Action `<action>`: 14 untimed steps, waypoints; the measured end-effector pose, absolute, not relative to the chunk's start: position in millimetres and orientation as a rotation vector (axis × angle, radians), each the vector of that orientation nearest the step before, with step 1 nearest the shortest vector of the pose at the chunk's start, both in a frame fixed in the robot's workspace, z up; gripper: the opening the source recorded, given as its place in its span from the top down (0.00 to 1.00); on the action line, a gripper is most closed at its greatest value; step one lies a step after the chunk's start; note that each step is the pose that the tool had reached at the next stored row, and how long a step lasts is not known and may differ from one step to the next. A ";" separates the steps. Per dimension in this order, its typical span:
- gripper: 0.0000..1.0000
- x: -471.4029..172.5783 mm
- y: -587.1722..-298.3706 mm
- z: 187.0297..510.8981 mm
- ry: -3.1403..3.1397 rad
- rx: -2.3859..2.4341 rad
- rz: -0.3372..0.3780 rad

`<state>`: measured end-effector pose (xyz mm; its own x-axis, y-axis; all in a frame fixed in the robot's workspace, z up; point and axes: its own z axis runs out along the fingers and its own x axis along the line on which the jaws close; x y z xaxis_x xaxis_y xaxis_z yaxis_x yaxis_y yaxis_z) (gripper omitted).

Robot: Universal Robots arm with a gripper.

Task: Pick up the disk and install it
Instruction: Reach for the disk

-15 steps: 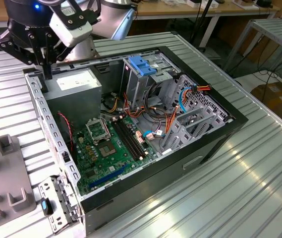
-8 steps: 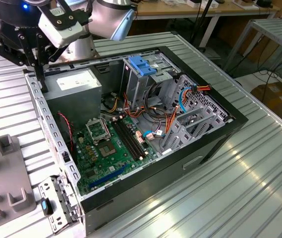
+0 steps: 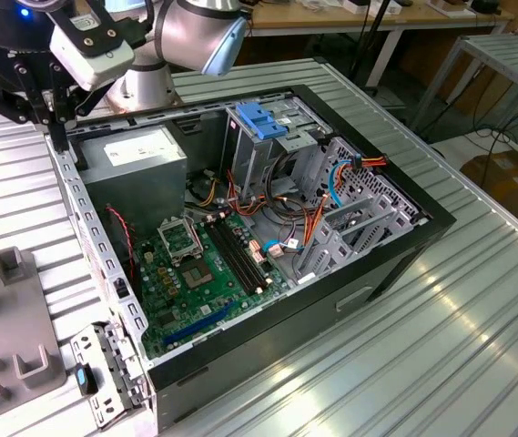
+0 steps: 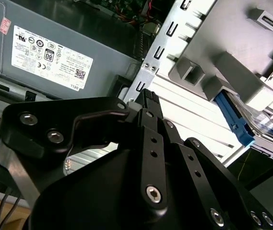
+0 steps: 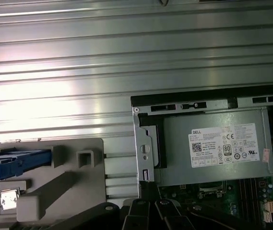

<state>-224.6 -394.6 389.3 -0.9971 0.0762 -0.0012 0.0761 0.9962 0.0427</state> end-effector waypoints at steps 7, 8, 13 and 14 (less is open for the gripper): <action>0.89 -232.3 -394.6 389.3 3.136 0.120 0.067; 0.89 -233.2 -394.6 389.3 3.136 0.120 0.067; 0.89 -238.9 -394.6 389.2 3.136 0.120 0.067; 0.89 -239.9 -394.6 389.2 3.137 0.120 0.067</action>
<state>-239.9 -394.6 389.2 -0.9971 0.0763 -0.0005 0.0762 0.9962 0.0425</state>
